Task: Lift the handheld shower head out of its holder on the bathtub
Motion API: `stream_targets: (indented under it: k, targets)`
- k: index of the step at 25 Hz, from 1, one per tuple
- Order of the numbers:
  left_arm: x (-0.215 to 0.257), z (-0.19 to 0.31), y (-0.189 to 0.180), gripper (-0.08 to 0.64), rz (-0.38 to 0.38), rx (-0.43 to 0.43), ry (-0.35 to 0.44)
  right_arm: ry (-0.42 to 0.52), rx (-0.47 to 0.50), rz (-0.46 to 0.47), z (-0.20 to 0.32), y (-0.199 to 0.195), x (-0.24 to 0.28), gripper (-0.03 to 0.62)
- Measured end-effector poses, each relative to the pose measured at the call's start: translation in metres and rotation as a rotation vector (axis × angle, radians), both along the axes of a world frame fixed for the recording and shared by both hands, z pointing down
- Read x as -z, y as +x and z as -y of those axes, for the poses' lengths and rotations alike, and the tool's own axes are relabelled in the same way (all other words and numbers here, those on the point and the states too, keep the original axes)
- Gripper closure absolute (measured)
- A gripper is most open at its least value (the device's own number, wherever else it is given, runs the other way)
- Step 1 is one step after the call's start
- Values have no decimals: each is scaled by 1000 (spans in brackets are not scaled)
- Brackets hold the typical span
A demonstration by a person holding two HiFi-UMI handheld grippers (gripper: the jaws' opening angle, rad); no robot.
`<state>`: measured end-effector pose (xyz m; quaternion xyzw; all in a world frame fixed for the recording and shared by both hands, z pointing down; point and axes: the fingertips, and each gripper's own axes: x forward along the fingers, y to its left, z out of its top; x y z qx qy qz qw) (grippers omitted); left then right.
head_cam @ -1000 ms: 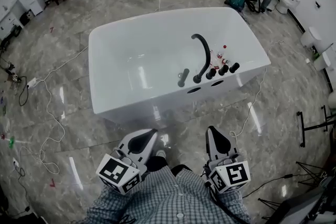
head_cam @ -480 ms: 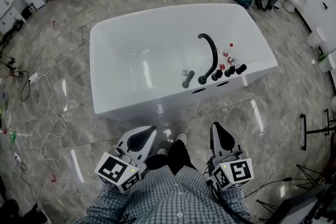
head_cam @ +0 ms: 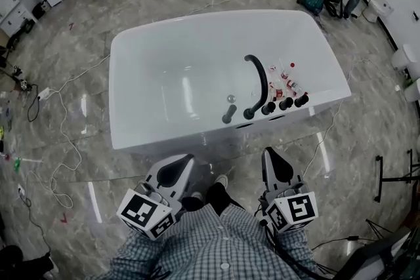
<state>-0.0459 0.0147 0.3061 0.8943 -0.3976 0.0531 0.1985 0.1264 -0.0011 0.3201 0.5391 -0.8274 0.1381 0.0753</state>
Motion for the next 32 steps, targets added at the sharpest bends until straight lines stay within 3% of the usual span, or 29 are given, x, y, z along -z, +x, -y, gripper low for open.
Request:
stream_targets:
  k: [10,18,32]
  targets:
    - [-11,25,22,553,40,66,-35,-36,93,-3,39,17,-21,575]
    - [-23,40,28,554,36,55,-64,-78,41,54,52,25,-37,575]
    - [-63,58,12,553,56,28,-108,-137,163,12,55,-15,-85,572]
